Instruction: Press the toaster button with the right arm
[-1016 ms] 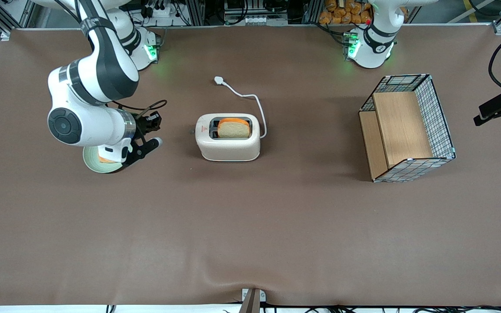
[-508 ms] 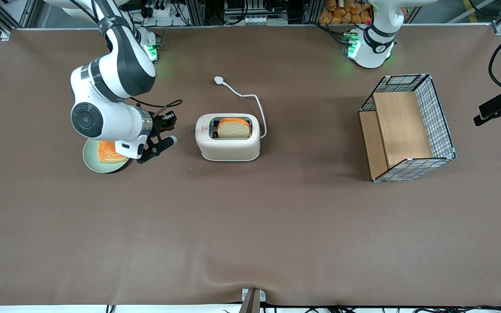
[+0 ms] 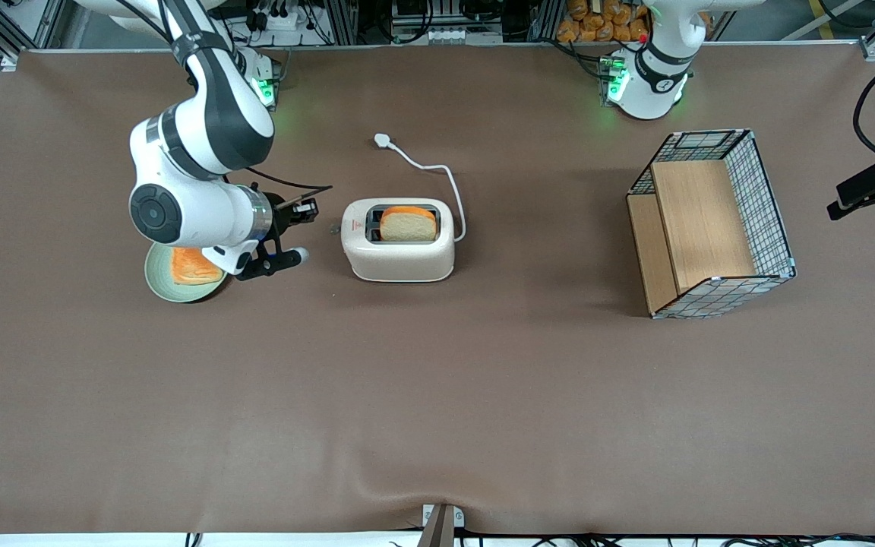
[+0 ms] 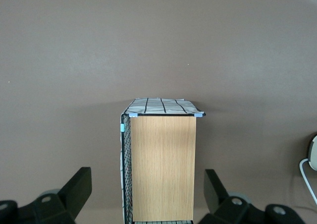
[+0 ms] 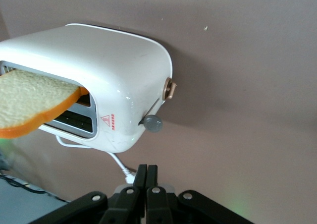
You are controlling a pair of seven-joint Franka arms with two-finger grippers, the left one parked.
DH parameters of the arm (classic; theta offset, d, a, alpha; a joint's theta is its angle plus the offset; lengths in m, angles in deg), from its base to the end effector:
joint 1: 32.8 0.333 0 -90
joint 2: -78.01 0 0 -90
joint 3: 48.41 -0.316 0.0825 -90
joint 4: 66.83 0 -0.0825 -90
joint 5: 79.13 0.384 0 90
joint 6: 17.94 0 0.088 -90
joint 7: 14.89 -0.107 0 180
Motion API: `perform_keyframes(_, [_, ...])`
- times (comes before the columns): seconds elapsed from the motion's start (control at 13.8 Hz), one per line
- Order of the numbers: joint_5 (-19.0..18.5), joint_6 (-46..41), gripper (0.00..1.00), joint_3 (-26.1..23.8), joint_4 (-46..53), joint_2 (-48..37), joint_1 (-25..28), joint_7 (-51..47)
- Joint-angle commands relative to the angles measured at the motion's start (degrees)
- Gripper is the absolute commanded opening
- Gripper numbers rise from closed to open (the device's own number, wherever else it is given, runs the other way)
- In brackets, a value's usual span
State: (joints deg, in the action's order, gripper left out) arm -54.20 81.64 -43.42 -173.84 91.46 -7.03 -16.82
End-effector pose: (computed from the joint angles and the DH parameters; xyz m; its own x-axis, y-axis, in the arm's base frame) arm 0.5231 0.2418 0.3733 0.8972 0.2269 -0.3789 0.0968 -0.9381 -0.3325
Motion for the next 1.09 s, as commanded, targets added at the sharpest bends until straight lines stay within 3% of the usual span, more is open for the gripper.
perform_keyframes(0.0, [4.9, 2.5, 0.04, 0.2, -4.0, -0.4, -0.7, -1.1])
perform_keyframes(0.29, [5.5, 4.0, 0.04, 0.2, -4.8, 1.0, -0.1, -1.0])
perform_keyframes(0.65, [10.1, 4.0, 0.02, 0.2, -4.6, 3.7, -1.3, -0.4])
perform_keyframes(1.02, [10.8, 4.1, 0.01, 0.1, -4.4, 4.9, -2.0, -0.3])
